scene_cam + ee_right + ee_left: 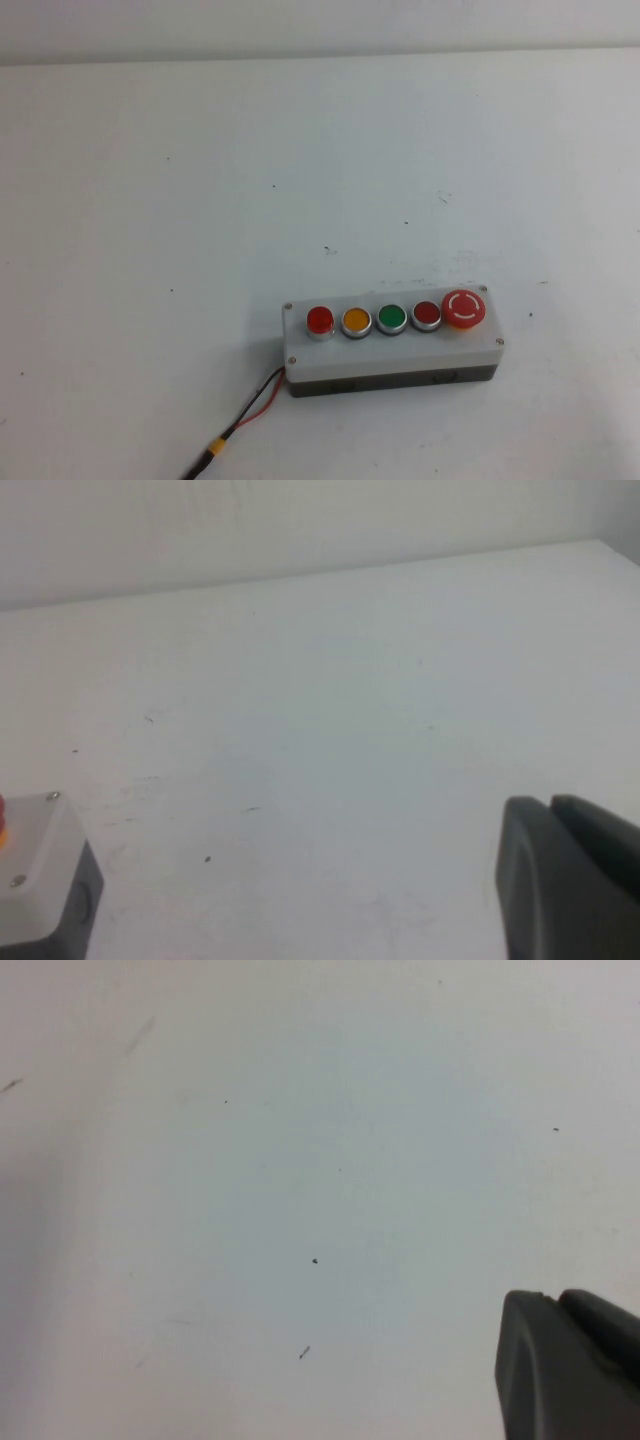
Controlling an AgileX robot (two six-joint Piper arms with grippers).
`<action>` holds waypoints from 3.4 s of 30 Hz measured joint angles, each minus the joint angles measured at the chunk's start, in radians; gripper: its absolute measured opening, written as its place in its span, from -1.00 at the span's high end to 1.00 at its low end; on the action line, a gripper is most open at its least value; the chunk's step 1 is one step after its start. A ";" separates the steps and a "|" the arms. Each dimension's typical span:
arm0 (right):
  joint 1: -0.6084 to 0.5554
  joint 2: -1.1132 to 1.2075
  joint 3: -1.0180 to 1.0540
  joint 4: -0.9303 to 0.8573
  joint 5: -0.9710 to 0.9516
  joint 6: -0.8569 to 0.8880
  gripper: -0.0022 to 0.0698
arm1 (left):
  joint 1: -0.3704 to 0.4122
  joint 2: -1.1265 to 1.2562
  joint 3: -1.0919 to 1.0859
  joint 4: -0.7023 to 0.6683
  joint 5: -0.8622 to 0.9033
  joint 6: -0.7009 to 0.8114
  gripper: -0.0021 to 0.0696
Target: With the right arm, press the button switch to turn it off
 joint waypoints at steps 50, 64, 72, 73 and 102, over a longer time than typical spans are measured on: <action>0.000 -0.001 0.000 0.087 0.128 -0.188 0.98 | 0.000 0.000 0.000 0.000 0.000 0.000 0.95; 0.000 -0.001 0.000 0.087 0.128 -0.188 0.98 | 0.000 0.000 0.000 0.000 0.000 0.000 0.95; 0.000 -0.001 0.000 0.087 0.129 -0.188 0.98 | 0.000 0.000 0.000 0.000 0.000 0.000 0.95; 0.000 -0.001 0.000 0.087 0.129 -0.188 0.98 | 0.000 0.000 0.000 0.000 0.000 0.000 0.95; 0.000 -0.001 0.000 0.089 0.129 -0.187 0.98 | 0.000 0.000 0.000 0.000 0.000 0.000 0.95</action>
